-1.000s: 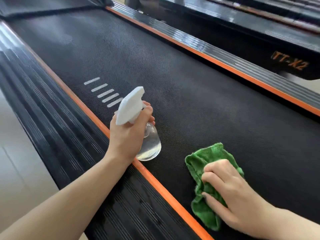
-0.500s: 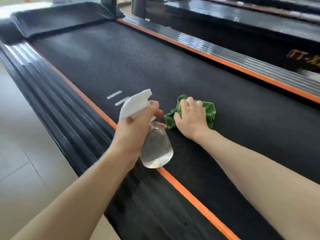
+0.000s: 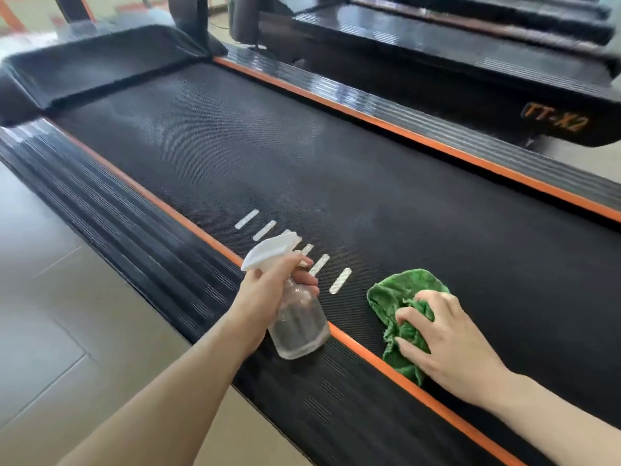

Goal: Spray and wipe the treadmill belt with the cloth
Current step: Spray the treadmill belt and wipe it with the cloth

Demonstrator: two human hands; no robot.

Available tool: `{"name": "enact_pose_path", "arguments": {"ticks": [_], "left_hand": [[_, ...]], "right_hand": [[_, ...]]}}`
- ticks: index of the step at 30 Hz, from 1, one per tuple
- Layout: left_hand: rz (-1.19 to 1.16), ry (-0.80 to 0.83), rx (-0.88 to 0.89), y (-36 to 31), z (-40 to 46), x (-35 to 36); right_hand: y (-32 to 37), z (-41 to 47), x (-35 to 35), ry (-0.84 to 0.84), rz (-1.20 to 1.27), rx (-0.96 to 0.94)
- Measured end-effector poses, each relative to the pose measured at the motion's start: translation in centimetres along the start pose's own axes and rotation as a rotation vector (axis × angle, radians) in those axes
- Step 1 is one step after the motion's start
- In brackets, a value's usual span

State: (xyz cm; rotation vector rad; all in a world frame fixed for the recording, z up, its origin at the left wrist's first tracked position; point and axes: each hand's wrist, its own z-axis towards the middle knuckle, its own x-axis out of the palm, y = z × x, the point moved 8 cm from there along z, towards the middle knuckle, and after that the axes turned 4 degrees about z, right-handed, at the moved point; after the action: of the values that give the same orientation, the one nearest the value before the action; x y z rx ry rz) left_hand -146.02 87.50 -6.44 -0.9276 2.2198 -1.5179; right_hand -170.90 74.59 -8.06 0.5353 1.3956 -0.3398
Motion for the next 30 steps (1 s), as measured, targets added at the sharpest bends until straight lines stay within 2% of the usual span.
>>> {"name": "enact_pose_path", "arguments": {"ticks": [3, 9, 12, 14, 17, 19, 24, 27, 30], "left_hand": [[0.022, 0.035, -0.027, -0.1, 0.1, 0.4], [0.083, 0.111, -0.051, -1.4, 2.0, 2.5], [0.07, 0.04, -0.129, -2.0, 5.4, 3.5], [0.073, 0.028, -0.177, -1.9, 7.3, 4.0], [0.083, 0.031, -0.222, -1.7, 9.3, 4.2], [0.083, 0.018, -0.252, -1.5, 9.5, 3.7], [0.103, -0.008, -0.2, -2.6, 9.9, 3.1], [0.118, -0.02, -0.213, -2.9, 10.0, 3.0], [0.117, -0.047, -0.16, -3.7, 10.0, 3.1]], "right_hand": [[0.4, 0.4, 0.9, 0.062, -0.1, -0.075], [-0.1, 6.0, 1.1, -0.113, -0.002, -0.156], [-1.6, 13.7, 1.5, -0.206, 0.011, 0.003], [-2.4, 18.7, 2.1, -0.186, -0.001, 0.179], [-2.4, 20.5, 2.2, -0.22, -0.021, 0.291], [-1.0, 16.4, 1.3, -0.251, 0.036, 0.211], [1.1, 3.1, 0.1, -0.164, 0.088, -0.065], [0.7, 2.5, 0.1, -0.183, 0.034, -0.196], [1.2, 6.0, 0.3, -0.173, 0.045, -0.257]]}}
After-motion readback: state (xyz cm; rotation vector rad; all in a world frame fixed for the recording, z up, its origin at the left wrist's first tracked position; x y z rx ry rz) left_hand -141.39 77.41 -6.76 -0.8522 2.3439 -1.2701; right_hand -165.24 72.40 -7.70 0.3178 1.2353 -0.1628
